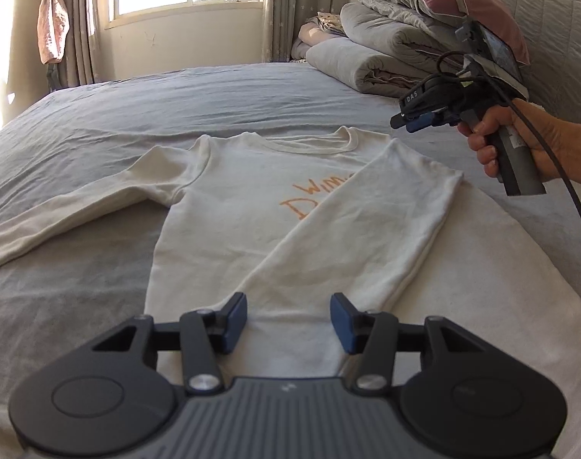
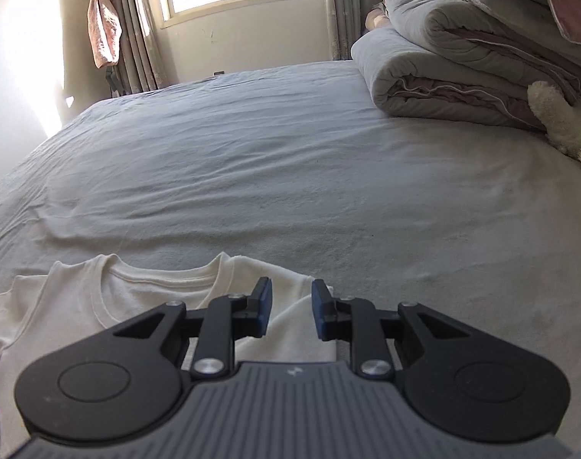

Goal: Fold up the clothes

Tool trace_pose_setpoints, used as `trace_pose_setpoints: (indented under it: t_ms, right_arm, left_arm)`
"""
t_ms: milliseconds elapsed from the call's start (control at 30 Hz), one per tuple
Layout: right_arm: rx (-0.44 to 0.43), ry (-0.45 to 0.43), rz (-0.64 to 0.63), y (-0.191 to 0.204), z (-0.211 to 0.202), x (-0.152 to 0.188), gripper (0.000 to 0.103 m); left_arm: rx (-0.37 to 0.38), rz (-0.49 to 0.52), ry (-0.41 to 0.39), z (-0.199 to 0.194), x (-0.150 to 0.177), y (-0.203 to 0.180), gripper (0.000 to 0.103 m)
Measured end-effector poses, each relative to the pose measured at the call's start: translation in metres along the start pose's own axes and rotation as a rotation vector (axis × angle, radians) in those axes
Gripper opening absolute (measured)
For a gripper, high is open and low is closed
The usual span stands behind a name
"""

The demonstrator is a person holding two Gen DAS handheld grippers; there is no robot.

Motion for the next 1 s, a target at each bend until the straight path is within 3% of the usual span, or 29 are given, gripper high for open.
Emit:
trace_pose_setpoints:
  t_ms: [300, 433, 533, 633, 667, 700, 767, 933, 1000]
  right_arm:
    - [-0.015, 0.070, -0.049, 0.033, -0.046, 0.060, 0.023]
    - [0.014, 0.080, -0.049, 0.035, -0.055, 0.078, 0.024]
    - [0.038, 0.103, -0.029, 0.036, -0.068, 0.081, 0.032]
    - [0.031, 0.069, -0.012, 0.044, -0.085, 0.081, 0.035]
    - [0.027, 0.052, -0.003, 0.047, -0.091, 0.081, 0.041]
    - [0.027, 0.036, 0.004, 0.049, -0.096, 0.081, 0.047]
    - [0.067, 0.015, -0.001, 0.053, -0.104, 0.082, 0.054]
    - [0.125, 0.055, -0.072, 0.066, -0.109, 0.084, 0.060]
    - [0.124, 0.072, -0.091, 0.070, -0.108, 0.081, 0.072]
  left_arm:
    - [0.024, 0.045, 0.025, 0.001, 0.008, -0.008, 0.054]
    - [0.047, 0.002, 0.075, -0.003, 0.009, 0.000, 0.054]
    - [0.066, -0.033, 0.111, -0.009, 0.007, 0.007, 0.055]
    - [0.085, -0.109, 0.116, -0.020, -0.005, 0.017, 0.057]
    - [0.081, -0.141, 0.106, -0.023, -0.010, 0.021, 0.061]
    - [0.066, -0.174, 0.089, -0.025, -0.015, 0.028, 0.067]
    - [0.012, -0.234, 0.046, -0.027, -0.026, 0.044, 0.069]
    - [-0.134, -0.339, -0.009, -0.030, -0.042, 0.086, 0.076]
    - [-0.194, -0.349, -0.031, -0.031, -0.045, 0.099, 0.081]
Point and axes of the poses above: each gripper's, at about its wrist camera, not at the fingertips, and z roughly the way its jaws point, y to its left, x to its underside, the point moved 8 cm from there along z, roughly the way its jaws point, and after that the axes turned 14 degrees about -z, right-handed, at the moved point
